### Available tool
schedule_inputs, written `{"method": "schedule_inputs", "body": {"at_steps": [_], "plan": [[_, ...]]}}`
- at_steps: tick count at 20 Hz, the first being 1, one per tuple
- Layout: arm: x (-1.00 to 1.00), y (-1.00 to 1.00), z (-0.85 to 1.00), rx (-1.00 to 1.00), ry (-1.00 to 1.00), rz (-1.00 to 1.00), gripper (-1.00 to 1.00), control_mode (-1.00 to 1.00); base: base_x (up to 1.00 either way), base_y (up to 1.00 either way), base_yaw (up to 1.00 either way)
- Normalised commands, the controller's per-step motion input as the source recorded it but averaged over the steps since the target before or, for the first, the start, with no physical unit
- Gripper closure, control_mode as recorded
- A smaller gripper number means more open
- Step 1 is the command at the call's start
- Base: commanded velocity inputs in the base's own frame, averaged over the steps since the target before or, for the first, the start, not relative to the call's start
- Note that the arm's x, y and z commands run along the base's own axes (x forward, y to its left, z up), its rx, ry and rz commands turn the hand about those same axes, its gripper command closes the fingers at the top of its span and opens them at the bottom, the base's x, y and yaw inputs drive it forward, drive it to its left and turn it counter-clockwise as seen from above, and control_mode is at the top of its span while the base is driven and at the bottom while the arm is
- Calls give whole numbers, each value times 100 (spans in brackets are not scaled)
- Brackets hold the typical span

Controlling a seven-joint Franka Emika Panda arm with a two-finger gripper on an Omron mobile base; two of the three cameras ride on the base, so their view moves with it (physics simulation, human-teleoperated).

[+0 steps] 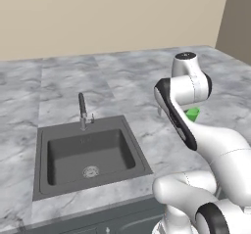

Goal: Pick the cup and bowl from the counter and place them on the counter next to the sink.

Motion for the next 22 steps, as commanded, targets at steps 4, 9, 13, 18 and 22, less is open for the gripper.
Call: {"method": "schedule_inputs", "body": {"at_steps": [4,9,13,18,22], "plan": [[0,0,0,0,0,0,100,100,0,0,0],[0,0,0,0,0,0,100,100,0,0,0],[3,3,0,0,-3,1,100,-100,0,0,0],[24,9,0,0,-9,16,100,-100,0,0,0],[16,0,0,3,-6,13,100,-100,0,0,0]]}}
